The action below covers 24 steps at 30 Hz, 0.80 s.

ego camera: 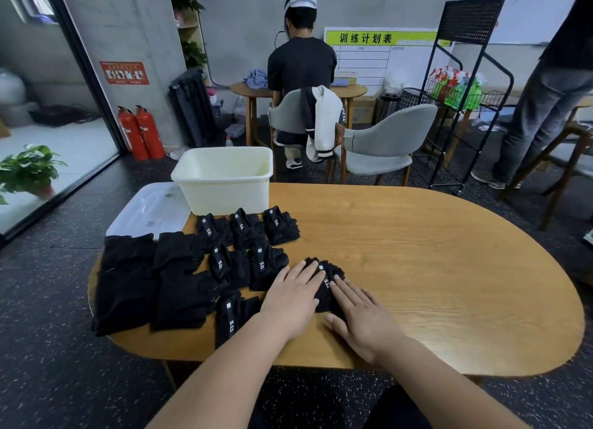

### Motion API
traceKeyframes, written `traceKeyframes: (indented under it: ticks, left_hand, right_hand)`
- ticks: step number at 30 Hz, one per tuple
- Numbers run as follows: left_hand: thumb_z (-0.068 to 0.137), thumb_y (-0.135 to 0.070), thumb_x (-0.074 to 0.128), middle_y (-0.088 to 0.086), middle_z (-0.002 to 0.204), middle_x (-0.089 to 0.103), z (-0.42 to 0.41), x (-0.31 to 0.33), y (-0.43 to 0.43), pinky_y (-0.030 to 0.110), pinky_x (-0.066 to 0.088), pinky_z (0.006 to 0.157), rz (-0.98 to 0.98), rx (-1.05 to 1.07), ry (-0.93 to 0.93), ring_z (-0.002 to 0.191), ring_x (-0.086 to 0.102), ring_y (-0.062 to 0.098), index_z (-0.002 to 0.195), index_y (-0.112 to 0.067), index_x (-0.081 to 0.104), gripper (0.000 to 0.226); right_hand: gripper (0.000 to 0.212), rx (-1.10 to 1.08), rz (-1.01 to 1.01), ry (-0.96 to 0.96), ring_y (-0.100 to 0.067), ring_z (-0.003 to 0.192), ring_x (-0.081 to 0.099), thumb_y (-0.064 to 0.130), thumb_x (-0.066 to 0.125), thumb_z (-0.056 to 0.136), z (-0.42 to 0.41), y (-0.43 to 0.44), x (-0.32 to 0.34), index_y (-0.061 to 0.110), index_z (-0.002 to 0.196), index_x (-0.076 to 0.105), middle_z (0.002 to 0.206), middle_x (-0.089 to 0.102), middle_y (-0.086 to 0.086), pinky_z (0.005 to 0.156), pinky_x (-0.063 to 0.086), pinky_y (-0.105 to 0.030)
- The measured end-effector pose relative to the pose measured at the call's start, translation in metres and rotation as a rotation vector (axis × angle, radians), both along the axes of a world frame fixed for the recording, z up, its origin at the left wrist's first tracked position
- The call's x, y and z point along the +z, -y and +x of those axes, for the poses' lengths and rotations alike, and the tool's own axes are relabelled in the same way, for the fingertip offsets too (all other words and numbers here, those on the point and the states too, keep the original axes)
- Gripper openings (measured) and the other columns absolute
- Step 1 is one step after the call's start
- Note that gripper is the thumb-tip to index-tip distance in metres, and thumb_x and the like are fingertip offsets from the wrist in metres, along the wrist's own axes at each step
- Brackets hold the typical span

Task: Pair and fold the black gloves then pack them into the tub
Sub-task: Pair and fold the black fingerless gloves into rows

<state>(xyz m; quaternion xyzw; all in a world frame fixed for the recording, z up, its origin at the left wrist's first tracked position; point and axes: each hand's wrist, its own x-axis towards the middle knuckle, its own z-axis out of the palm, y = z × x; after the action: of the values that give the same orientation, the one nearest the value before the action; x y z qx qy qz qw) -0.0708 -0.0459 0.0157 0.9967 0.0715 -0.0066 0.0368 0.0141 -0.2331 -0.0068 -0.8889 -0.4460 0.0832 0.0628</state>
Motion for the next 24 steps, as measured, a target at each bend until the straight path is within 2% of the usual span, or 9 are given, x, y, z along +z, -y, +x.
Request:
traceKeyframes:
  ticks: [6,11,15,24]
  left_hand:
    - [0.112,-0.036,0.042,-0.002,0.178,0.006,-0.022,0.008,-0.033,0.041,0.001,0.133,-0.007,0.084,0.116,0.164,-0.002,0.017,0.168,-0.026,0.022,0.060]
    - [0.112,-0.045,0.041,0.006,0.177,0.009,-0.037,0.014,-0.059,0.042,0.003,0.133,0.005,0.203,0.044,0.163,0.006,0.023,0.167,-0.023,0.026,0.061]
    - [0.112,-0.050,0.036,0.004,0.176,0.017,-0.038,0.014,-0.064,0.041,0.004,0.133,-0.023,0.198,-0.025,0.161,0.018,0.019,0.167,-0.023,0.027,0.062]
    - [0.112,-0.054,0.031,0.003,0.176,0.017,-0.033,0.016,-0.066,0.046,0.004,0.133,-0.014,0.202,-0.076,0.162,0.016,0.019,0.167,-0.024,0.025,0.064]
  right_hand:
    - [0.081,-0.064,-0.036,-0.048,-0.010,0.160,-0.014,0.069,0.017,0.104,0.009,-0.043,0.008,0.025,0.168,-0.008,0.170,-0.021,0.010,0.131,-0.001,-0.038]
    - [0.081,-0.073,-0.050,-0.069,-0.012,0.160,-0.016,0.068,0.018,0.105,0.013,-0.074,0.010,0.025,0.167,-0.011,0.169,-0.026,0.009,0.131,-0.001,-0.038]
    - [0.081,-0.083,-0.080,-0.066,-0.013,0.160,-0.017,0.067,0.017,0.106,0.010,-0.089,0.007,0.023,0.167,-0.010,0.171,-0.024,0.007,0.132,0.000,-0.040]
    - [0.078,-0.067,-0.104,-0.041,-0.016,0.161,-0.013,0.063,0.022,0.108,0.013,-0.093,0.015,0.023,0.168,-0.006,0.174,-0.017,0.006,0.132,0.001,-0.042]
